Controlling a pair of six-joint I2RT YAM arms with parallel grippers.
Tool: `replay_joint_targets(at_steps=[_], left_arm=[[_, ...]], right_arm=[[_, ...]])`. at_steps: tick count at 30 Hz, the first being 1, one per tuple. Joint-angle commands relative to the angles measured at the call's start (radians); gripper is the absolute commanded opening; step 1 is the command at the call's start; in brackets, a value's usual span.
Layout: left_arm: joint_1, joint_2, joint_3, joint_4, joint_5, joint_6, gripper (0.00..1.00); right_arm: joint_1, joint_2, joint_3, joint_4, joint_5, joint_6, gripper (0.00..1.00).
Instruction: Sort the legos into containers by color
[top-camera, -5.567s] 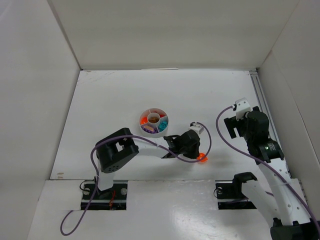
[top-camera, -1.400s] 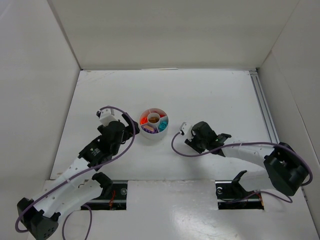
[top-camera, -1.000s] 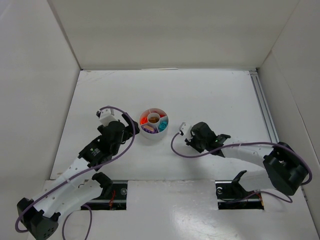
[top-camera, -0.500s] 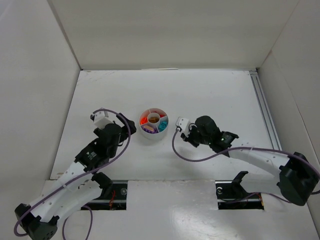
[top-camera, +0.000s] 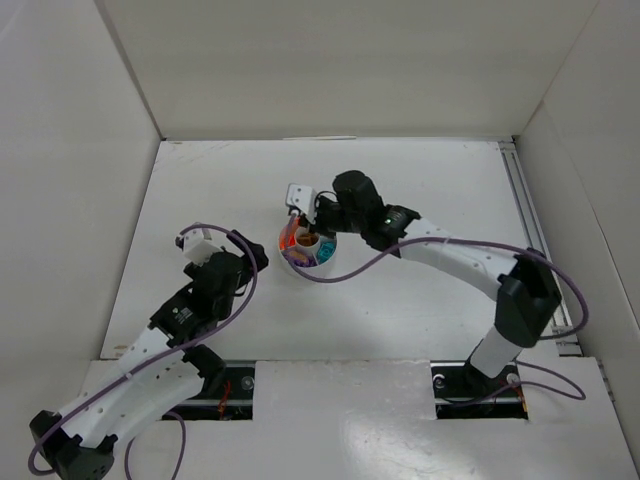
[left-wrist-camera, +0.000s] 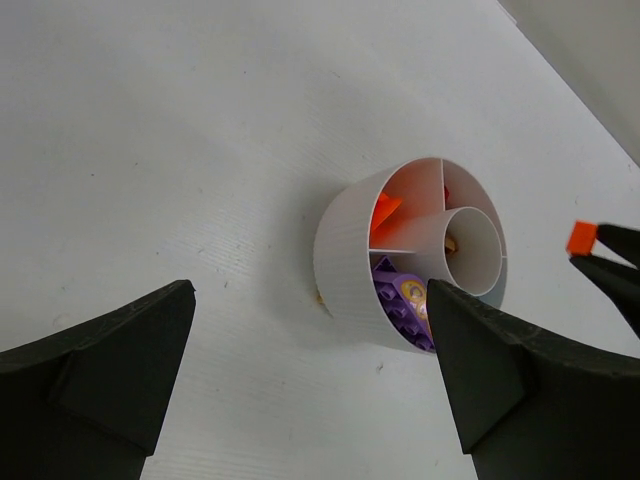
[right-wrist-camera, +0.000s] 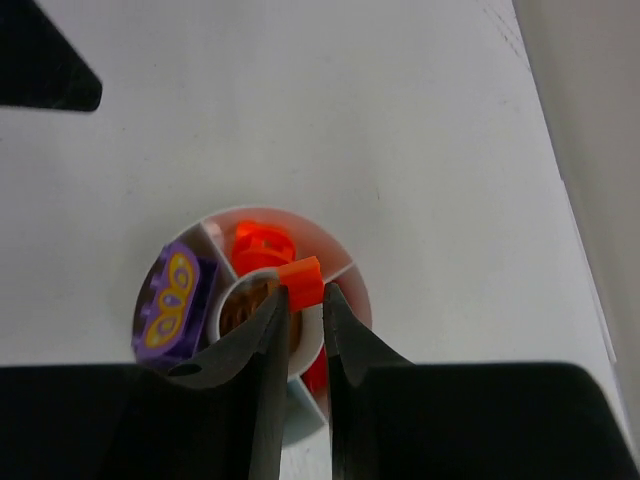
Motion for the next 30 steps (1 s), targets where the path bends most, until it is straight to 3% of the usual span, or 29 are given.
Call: replay_joint_targets(at_steps=[1,6,13,21,26,30], left_arm=[[-0.007,0.009,-0.010,-0.002,-0.027,-0.018,1.00],[-0.007,0.018,-0.010,0.018,-0.018,-0.018,1.00],[-0.007,0.018,-0.010,0.018,-0.037,-0.018,1.00],[-0.007,0.027,-0.010,0.018,-0.037,-0.018,1.00],[-0.007,0.027,-0.001,0.018,-0.017,-0.009,1.00],[-0.007,0.027,0.008,-0.004,-0.017,-0.020,1.00]], right_arm=[[0.029,0.105,0.143,-0.052,-0.027,-0.061,0.05],[0.038,0.273,0.317,-0.123,0.022,-0.083,0.06],[0.047,0.304,0.337,-0.143,0.075,-0.083,0.11],[0.047,0.294,0.328,-0.143,0.071,-0.092,0.36],[0.058,0.274,0.328,-0.134,0.062,-0.103,0.48],[0.058,0.191,0.280,-0.100,0.092,-0.112,0.51]])
